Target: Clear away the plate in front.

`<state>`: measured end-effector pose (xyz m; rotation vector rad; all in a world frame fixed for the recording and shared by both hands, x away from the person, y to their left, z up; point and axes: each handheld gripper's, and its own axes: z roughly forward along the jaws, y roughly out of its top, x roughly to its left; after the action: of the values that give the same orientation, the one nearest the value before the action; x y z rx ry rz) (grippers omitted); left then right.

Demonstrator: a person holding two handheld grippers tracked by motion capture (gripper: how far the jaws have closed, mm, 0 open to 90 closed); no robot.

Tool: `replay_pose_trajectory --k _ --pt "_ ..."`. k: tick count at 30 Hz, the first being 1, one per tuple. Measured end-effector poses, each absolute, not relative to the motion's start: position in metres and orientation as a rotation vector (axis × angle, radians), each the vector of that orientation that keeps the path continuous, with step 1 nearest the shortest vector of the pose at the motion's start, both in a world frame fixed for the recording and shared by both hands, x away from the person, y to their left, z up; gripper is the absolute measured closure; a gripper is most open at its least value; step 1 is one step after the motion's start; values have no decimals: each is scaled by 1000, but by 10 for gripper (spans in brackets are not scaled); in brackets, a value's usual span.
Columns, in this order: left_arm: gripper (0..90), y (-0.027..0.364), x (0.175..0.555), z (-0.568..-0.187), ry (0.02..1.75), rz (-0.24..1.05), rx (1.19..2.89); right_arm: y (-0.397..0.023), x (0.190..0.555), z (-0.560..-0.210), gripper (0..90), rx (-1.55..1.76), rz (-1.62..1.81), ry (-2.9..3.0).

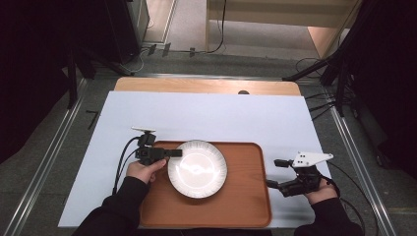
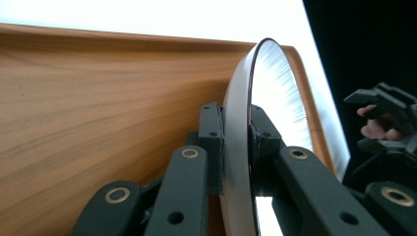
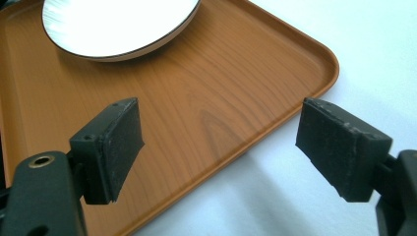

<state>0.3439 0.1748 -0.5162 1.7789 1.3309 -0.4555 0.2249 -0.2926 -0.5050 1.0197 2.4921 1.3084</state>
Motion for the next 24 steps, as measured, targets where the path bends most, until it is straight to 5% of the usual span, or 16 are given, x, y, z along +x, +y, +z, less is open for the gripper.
replay_pose_trajectory --k 24 --pt "820 161 339 -514 1289 -332 1983 -292 225 -506 185 1013 1307 2496"
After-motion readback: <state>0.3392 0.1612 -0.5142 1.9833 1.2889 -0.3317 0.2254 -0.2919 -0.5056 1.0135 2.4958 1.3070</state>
